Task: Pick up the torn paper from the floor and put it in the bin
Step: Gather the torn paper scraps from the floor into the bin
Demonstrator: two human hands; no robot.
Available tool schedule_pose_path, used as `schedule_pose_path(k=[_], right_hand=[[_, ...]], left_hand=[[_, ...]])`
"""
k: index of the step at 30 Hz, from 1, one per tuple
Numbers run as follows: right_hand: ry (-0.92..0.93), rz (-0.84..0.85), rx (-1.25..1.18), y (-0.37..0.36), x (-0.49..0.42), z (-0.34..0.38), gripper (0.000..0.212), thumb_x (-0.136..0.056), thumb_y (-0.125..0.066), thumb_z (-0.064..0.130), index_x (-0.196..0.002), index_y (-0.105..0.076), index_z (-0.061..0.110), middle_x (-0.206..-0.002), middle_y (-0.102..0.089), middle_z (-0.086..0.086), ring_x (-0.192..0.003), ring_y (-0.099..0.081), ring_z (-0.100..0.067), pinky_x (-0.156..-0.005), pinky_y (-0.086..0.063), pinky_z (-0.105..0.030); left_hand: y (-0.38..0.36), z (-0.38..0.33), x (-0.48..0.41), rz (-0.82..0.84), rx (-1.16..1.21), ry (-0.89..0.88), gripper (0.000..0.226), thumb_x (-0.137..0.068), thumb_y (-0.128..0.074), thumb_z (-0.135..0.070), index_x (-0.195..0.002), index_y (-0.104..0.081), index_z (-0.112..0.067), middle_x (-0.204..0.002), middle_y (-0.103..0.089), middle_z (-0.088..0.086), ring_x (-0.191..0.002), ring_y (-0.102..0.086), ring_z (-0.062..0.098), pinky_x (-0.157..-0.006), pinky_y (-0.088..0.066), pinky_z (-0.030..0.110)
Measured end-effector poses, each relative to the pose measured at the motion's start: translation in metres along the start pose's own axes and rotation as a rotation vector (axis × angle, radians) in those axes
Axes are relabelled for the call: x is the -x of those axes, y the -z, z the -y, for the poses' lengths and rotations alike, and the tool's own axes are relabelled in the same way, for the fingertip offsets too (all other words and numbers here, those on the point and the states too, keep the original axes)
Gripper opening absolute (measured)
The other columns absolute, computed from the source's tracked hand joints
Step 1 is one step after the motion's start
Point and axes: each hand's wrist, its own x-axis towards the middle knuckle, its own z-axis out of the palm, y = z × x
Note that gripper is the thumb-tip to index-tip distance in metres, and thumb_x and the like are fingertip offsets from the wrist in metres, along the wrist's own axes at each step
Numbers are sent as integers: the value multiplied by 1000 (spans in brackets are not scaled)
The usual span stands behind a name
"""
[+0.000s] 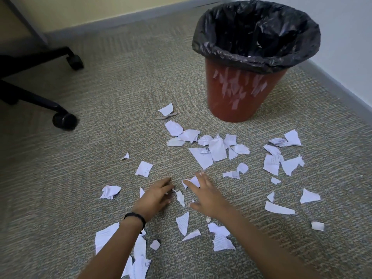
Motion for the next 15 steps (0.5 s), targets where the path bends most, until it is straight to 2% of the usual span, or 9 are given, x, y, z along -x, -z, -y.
schedule_pose_path(k=[3,5,8,12,15], right_hand=[[30,-15,94,-5,-7,13,66,-91,-55,31,-147,-21,30,-156,-2,-12,-145,2,-35,-113,-19,-51],[36,-14,174,-8,-11,21,64,-90,-56,32,-145,-24,30,-155,-5,-14,-145,-1,-34,-113,-11,-57],[17,-8,246,-12,-14,29,59,-90,-56,33,-142,-27,29,-155,-5,-15,-144,-2,-37,-110,-9,-64],[52,-62,280,-13,-13,32,44,-94,-50,21,-135,-37,22,-151,-18,-15,-141,-14,-36,-110,-17,-59],[140,-129,270,-7,-5,33,41,-90,-46,0,-128,-46,13,-143,-33,-11,-130,-31,-33,-100,-37,-46]], left_hand=[[-3,-1,5,-67,-49,-55,47,-91,-55,-6,-137,-47,-11,-151,-33,6,-139,-34,22,-113,-29,28],[-6,0,6,-119,-77,-124,40,-84,-61,0,-124,-59,-5,-133,-52,14,-122,-53,29,-100,-45,33],[-5,-1,7,-137,-70,-141,30,-84,-58,-1,-113,-63,-3,-116,-57,13,-105,-59,28,-87,-51,32],[-4,-5,7,-116,-50,-82,27,-92,-48,-7,-117,-58,-7,-118,-51,7,-102,-55,21,-84,-47,29],[-6,-5,8,-96,-94,-78,35,-91,-47,-2,-124,-55,-8,-121,-50,6,-105,-54,21,-86,-47,30]])
